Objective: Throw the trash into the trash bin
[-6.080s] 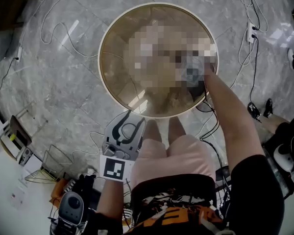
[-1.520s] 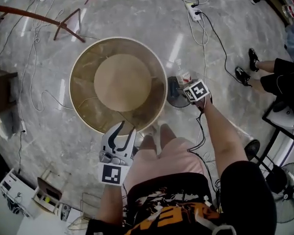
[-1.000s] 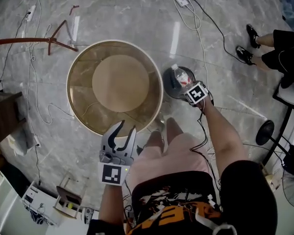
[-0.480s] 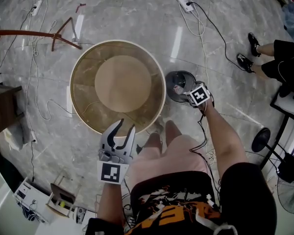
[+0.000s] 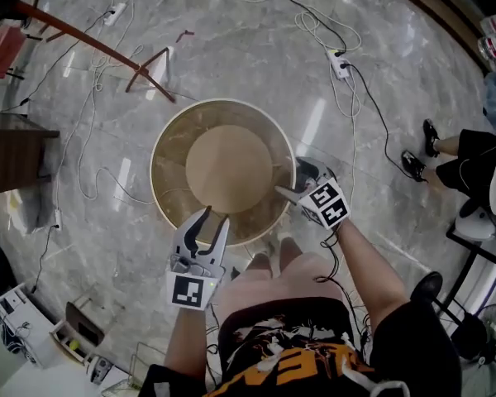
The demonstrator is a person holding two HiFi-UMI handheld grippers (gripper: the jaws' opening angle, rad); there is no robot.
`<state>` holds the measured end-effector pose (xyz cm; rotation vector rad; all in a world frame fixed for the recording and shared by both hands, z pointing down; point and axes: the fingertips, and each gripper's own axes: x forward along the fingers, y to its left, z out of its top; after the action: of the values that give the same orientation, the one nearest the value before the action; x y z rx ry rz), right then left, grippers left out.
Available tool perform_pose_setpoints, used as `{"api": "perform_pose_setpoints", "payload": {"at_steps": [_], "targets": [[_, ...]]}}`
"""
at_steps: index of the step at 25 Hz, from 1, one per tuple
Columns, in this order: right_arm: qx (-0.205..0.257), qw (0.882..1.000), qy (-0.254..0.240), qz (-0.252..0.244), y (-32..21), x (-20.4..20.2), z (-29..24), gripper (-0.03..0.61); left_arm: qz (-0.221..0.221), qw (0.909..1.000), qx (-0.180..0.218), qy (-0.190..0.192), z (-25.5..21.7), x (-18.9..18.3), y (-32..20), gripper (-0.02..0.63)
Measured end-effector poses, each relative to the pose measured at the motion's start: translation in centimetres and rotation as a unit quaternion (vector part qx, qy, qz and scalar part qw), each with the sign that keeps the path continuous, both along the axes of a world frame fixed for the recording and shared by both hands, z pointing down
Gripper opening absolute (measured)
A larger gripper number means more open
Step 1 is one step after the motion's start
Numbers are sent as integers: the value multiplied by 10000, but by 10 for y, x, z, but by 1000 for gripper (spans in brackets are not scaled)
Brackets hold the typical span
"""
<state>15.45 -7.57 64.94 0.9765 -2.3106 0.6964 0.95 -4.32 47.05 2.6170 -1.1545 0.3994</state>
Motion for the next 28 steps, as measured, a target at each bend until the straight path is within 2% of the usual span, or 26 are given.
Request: {"api": "perform_pose_setpoints", "payload": {"at_steps": [2, 5, 7, 9, 11, 13, 17, 21, 25, 28], "targets": [[668, 9973, -288, -136, -13, -28, -78, 360, -161, 9993, 331, 51, -38, -15, -3, 148], [1515, 9858, -670, -291, -12, -58, -193, 297, -374, 9971, 652, 152, -93, -35, 1, 117], [2124, 9720, -886, -468, -8, -75, -267, 251, -502, 9947, 845, 292, -130, -46, 2, 109], [2768, 9525, -1085, -662, -3, -92, -337, 213, -608, 9917, 1042, 439, -169, -57, 2, 96], [3152, 9375, -1285, -719, 8, -107, -399, 184, -653, 9884, 1257, 538, -206, -68, 5, 82], [3362, 9277, -1424, -771, 19, -119, -443, 156, -706, 9838, 1541, 589, -237, -77, 11, 63], [3637, 9149, -1541, -834, 44, -139, -495, 103, -882, 9779, 1809, 567, -276, -101, 29, 49], [3968, 9003, -1594, -809, 50, -151, -522, 35, -908, 9754, 1916, 601, -300, -117, 39, 37], [3866, 9018, -1706, -907, 69, -174, -520, 15, -1007, 9719, 2031, 630, -314, -140, 62, 32], [3812, 9025, -1724, -1027, 78, -187, -521, 15, -1142, 9682, 2056, 846, -323, -152, 69, 29]]}}
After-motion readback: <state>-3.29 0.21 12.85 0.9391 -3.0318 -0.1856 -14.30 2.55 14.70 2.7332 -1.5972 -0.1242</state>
